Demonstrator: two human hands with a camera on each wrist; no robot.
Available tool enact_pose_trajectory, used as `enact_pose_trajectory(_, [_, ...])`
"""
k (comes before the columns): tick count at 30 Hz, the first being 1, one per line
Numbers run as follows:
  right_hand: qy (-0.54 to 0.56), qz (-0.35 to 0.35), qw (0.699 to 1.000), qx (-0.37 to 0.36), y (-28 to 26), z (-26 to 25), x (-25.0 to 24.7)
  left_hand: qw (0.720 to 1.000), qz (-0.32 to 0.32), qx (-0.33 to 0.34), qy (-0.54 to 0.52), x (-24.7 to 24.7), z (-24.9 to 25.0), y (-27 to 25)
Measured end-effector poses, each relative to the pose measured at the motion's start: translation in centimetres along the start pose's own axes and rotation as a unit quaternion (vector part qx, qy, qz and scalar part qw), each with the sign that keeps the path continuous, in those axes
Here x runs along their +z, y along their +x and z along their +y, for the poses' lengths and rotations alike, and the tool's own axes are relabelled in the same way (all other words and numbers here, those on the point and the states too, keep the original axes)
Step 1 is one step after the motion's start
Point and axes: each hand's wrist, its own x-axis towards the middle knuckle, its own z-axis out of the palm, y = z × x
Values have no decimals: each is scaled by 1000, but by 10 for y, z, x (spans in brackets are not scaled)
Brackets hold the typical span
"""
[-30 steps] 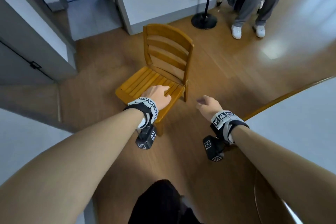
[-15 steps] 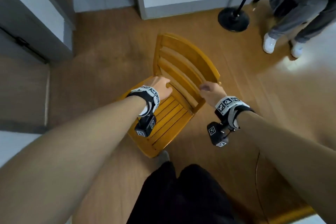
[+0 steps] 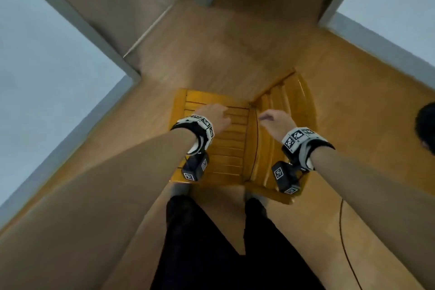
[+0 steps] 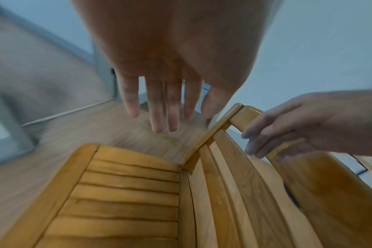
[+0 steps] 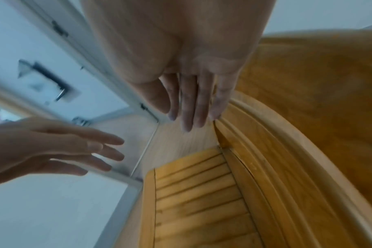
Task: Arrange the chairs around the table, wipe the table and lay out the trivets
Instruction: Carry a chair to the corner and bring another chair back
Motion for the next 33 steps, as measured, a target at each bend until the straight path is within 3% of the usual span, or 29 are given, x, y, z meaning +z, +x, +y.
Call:
enact_pose_trajectory(5, [-110, -139, 980, -87, 0, 1, 0, 982, 24, -132, -135, 54, 14, -48])
enact_pose_trajectory(9, [-163, -185, 959, -142, -3, -1, 2, 958, 60, -204, -194, 78, 23, -81])
enact_pose_trajectory(16, [-242, -230, 915, -226, -18, 26, -4, 892, 160, -284, -313, 112, 66, -134])
enact_pose_trajectory(25, [-304, -163, 884, -316, -48, 106, -70, 851, 189, -319, -373, 177, 193, -141])
enact_pose_trajectory(33, [-348, -138, 846, -380, -44, 116, -120, 831, 188, -341, -397, 183, 252, -125])
